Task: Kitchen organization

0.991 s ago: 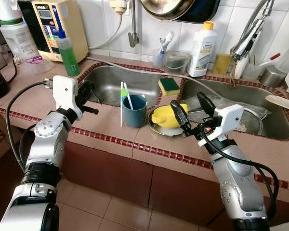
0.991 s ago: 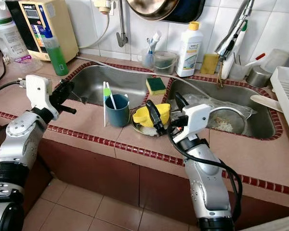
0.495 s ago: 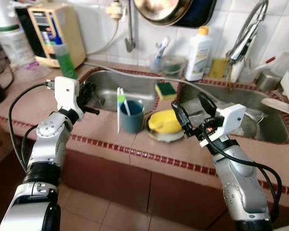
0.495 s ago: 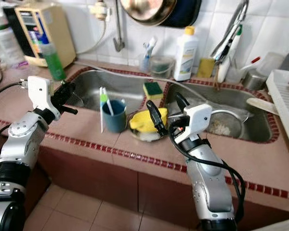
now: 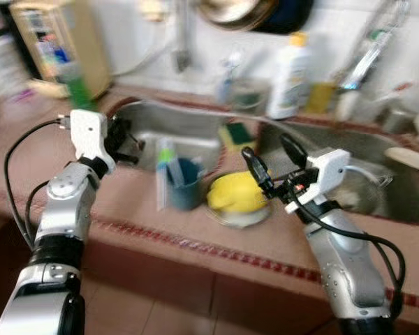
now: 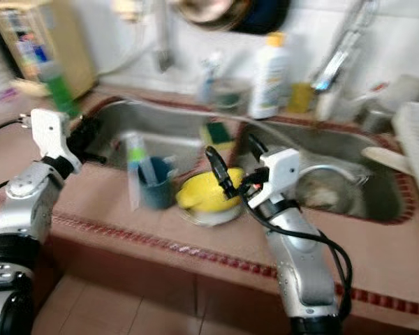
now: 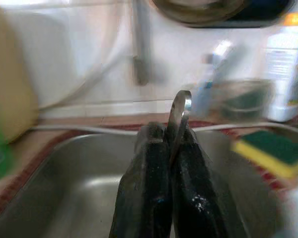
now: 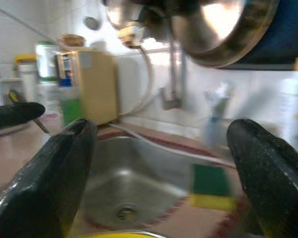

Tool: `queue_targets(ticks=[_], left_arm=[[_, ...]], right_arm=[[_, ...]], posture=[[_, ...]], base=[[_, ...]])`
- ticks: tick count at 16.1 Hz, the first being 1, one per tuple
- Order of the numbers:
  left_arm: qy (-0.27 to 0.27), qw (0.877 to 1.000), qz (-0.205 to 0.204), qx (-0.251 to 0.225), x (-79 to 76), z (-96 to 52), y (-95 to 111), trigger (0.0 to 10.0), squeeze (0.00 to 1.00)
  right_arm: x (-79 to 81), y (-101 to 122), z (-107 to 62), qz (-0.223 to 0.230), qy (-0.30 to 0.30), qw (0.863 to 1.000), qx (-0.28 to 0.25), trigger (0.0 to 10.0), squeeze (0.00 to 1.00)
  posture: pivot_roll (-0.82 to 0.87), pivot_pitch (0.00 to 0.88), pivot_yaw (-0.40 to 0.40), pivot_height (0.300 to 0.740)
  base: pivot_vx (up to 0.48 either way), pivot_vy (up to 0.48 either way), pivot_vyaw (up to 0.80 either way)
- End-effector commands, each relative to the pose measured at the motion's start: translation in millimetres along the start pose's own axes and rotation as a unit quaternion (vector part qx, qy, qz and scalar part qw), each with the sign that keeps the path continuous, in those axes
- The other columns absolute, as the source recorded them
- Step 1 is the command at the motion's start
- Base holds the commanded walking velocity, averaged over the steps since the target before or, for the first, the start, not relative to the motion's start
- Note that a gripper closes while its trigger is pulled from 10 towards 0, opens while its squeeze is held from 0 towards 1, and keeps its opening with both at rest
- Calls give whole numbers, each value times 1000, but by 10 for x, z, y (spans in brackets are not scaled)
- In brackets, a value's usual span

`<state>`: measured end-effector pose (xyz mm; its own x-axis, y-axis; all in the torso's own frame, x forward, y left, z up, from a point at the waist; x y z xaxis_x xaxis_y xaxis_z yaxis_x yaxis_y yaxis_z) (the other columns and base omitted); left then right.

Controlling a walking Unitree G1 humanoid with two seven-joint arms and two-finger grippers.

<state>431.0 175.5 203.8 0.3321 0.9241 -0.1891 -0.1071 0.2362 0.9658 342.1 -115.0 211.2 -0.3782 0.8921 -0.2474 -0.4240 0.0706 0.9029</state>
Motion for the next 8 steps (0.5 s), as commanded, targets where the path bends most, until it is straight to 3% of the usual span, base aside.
queue_targets(ticks=[1, 8], left_arm=[[5, 1000, 16, -6, 64, -18, 82, 10000, 0], [9, 1000, 17, -5, 73, -23, 68, 10000, 0]], right_arm=[[47, 90, 47, 5, 5, 1000, -15, 10000, 0], [60, 117, 50, 7, 12, 1000, -15, 10000, 0]], posture=[[-139, 20, 39, 740], [-139, 25, 37, 740]], base=[[0, 0, 0], [0, 0, 0]])
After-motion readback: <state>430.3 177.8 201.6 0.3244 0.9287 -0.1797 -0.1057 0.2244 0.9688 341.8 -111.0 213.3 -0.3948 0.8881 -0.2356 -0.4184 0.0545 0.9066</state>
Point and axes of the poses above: a point about 5 cm out from each wrist's last joint towards the gripper, its own z axis pointing out of the wrist towards the gripper, its own y axis along the axis of the wrist's last joint, x = y × z, the point moved 6 cm from there along z, pointing out of the wrist towards the gripper, and after that the axes turned 15 degrees about -z, right-handed, at the moved point
